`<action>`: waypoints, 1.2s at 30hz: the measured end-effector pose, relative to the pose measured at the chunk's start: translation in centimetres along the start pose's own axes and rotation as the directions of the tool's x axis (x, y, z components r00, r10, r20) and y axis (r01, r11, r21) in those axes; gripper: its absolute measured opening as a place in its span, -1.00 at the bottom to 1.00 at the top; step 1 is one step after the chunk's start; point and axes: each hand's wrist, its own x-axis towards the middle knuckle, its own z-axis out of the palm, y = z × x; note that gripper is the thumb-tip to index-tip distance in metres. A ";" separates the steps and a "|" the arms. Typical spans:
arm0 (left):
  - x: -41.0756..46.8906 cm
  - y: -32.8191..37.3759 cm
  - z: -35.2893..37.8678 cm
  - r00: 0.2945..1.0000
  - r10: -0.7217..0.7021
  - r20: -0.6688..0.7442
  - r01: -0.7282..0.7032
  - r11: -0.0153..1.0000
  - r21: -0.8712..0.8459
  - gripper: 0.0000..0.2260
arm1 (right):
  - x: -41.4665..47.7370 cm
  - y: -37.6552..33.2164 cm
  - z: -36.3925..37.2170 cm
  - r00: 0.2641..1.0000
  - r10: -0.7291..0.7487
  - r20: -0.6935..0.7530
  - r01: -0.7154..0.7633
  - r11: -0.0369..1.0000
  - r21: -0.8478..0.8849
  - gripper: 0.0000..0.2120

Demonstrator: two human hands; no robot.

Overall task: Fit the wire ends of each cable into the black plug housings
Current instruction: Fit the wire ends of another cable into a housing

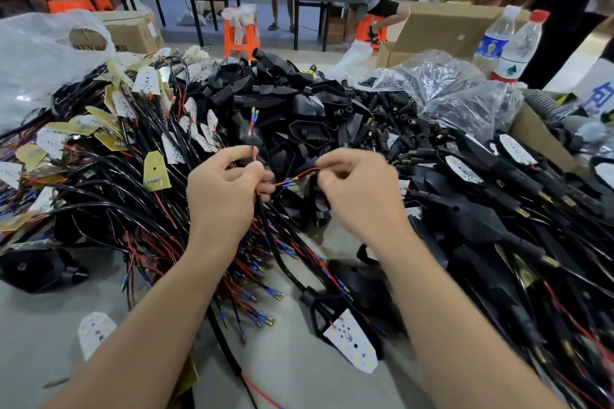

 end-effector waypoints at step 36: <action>-1.9 0.6 0.3 0.912 0.389 0.130 -0.401 0.782 0.477 -0.87 | 2.1 0.5 -0.6 0.960 0.276 0.039 -0.222 0.674 0.705 -0.70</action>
